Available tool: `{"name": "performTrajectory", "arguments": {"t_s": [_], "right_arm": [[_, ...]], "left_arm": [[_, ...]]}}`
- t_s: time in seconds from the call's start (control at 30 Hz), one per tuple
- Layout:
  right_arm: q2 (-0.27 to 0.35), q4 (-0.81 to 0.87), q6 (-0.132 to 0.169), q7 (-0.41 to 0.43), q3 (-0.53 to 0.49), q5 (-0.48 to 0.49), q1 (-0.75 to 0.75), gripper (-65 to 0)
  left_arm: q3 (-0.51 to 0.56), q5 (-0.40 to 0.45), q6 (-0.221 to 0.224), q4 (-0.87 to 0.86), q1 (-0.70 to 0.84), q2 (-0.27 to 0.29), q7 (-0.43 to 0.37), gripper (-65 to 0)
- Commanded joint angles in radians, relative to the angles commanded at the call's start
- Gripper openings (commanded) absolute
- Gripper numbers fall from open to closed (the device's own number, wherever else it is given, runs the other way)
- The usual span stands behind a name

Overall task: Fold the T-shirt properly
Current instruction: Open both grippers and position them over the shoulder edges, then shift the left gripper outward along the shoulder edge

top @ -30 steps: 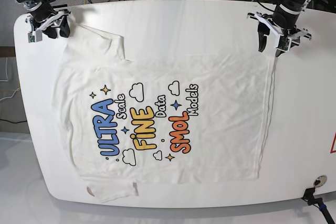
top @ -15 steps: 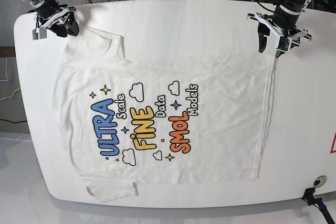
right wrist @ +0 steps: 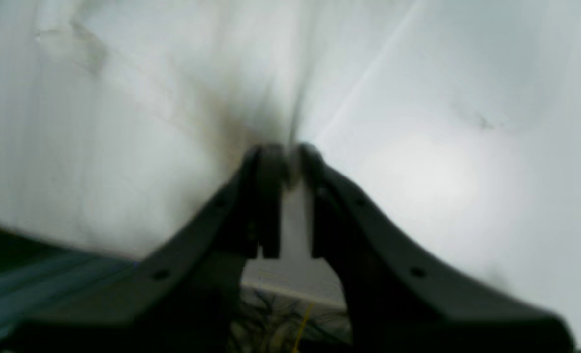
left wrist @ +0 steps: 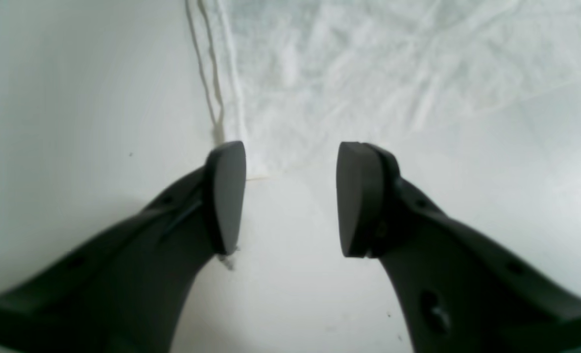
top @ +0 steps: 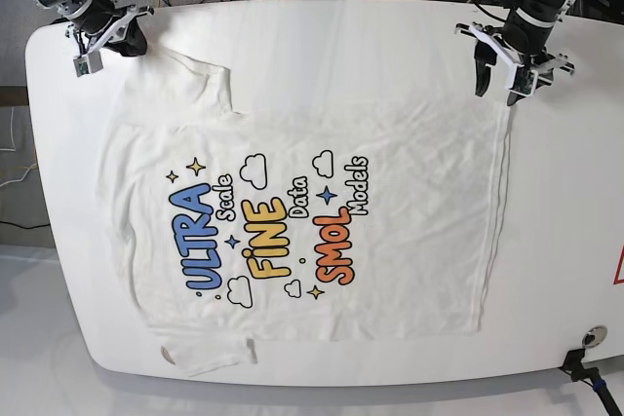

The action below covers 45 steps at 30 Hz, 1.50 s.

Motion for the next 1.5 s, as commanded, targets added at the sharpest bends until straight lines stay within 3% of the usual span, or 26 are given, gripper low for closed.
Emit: {"name": "performTrajectory", "arguments": {"t_s": [0.3,0.5,0.63,0.87,0.9,1.07,1.3,1.5], "right_arm": [[0.001,-0.003,0.000,-0.007,-0.002,0.006,0.023,-56.1],[0.002,-0.003,0.000,-0.009,-0.002,0.008,0.021,-56.5],[0.004,0.002,0.000,-0.015,-0.001,0.012,0.024,-56.5],[0.003,0.002,0.000,-0.027,-0.001,0.016,0.032,-56.8],[0.009,0.008,0.000,0.006,-0.001,0.013,0.025,-56.7],[0.014,0.006,0.000,0.015,0.001,0.011,0.023,-56.6],[0.018,0.007,0.000,0.014,0.000,0.006,0.021,-56.0],[0.019,0.010,0.000,0.015,-0.001,0.001,0.017,-55.5]], "left_arm": [[-0.025,-0.020,-0.004,-0.006,0.005,0.018,0.023,-35.9],[-0.041,-0.067,-0.012,-0.051,-0.033,0.096,0.050,-37.1],[-0.043,-0.113,-0.021,-0.053,-0.036,0.113,0.082,-38.2],[-0.041,-0.173,-0.028,-0.077,-0.044,0.099,0.099,-41.9],[-0.040,-0.137,-0.004,-0.054,-0.045,0.106,0.082,-37.8],[-0.055,-0.144,0.022,-0.067,-0.074,0.088,0.092,-37.3],[-0.146,-0.241,0.014,-0.087,-0.123,0.033,0.119,-37.0],[-0.239,-0.292,0.002,-0.168,-0.163,0.020,0.149,-35.9]]}}
